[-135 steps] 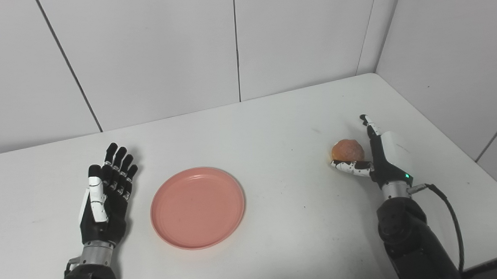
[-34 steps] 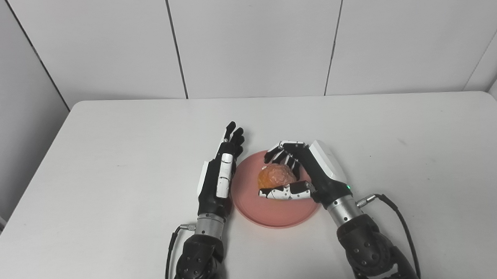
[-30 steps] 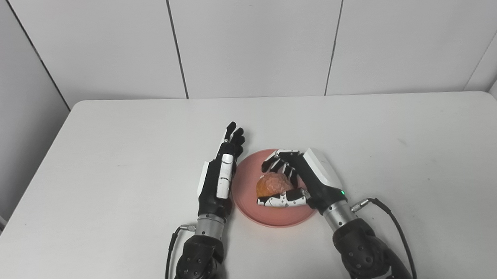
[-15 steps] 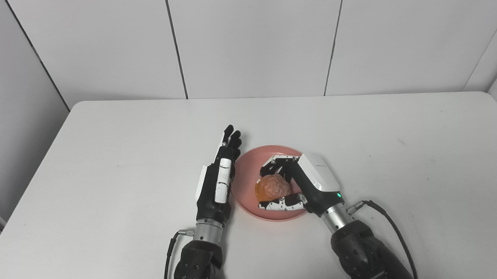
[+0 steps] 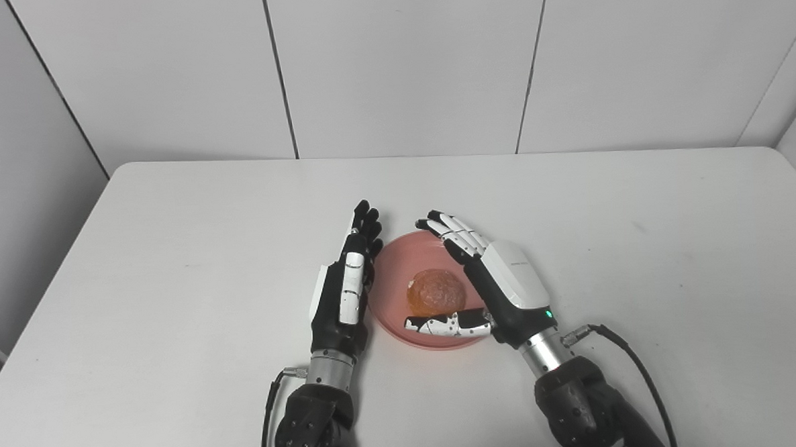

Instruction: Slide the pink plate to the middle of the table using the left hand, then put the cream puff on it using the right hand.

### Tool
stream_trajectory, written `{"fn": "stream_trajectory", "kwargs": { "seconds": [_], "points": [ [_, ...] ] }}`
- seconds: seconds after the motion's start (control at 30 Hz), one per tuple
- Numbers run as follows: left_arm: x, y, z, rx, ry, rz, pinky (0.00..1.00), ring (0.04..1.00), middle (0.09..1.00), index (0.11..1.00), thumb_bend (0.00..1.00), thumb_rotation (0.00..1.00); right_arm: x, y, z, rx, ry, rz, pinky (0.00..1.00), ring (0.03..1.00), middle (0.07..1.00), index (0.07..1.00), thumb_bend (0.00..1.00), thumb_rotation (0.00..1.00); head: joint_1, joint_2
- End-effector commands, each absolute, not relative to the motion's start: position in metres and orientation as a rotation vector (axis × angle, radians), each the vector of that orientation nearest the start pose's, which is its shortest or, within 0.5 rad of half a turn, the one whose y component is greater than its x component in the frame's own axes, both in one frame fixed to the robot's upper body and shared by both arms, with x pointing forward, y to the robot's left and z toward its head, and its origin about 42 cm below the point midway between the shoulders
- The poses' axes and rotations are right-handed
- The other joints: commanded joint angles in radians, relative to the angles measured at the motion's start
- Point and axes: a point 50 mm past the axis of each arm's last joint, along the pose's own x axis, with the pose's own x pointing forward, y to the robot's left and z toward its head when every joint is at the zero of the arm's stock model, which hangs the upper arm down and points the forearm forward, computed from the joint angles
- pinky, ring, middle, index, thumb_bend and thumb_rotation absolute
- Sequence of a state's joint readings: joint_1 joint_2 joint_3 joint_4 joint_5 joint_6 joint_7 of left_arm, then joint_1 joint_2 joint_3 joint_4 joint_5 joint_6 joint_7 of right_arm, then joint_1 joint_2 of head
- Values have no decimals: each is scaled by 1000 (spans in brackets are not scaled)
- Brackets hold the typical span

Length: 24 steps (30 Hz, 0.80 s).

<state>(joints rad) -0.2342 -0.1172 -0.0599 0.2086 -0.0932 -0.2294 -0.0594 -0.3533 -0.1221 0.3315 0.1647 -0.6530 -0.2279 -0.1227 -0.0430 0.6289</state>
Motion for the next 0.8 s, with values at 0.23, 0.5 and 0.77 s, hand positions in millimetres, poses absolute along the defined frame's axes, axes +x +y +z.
{"fn": "stream_trajectory", "kwargs": {
  "seconds": [0.23, 0.5, 0.77],
  "points": [
    [337, 165, 90, -180, -121, -142, 1000, 1000, 997, 981, 656, 997, 365, -143, 179, -614, -649, 237, 955, 1000, 1000, 994, 681, 766, 0, 2],
    [347, 178, 96, -169, -193, -130, 1000, 1000, 993, 982, 668, 1000, 357, -173, 159, -418, -571, 142, 995, 1000, 1000, 1000, 679, 775, -10, -8],
    [351, 186, 105, -140, -230, -136, 1000, 1000, 999, 988, 644, 1000, 349, -191, 139, -252, -454, 38, 1000, 1000, 1000, 1000, 691, 868, -14, -25]
  ]
}}
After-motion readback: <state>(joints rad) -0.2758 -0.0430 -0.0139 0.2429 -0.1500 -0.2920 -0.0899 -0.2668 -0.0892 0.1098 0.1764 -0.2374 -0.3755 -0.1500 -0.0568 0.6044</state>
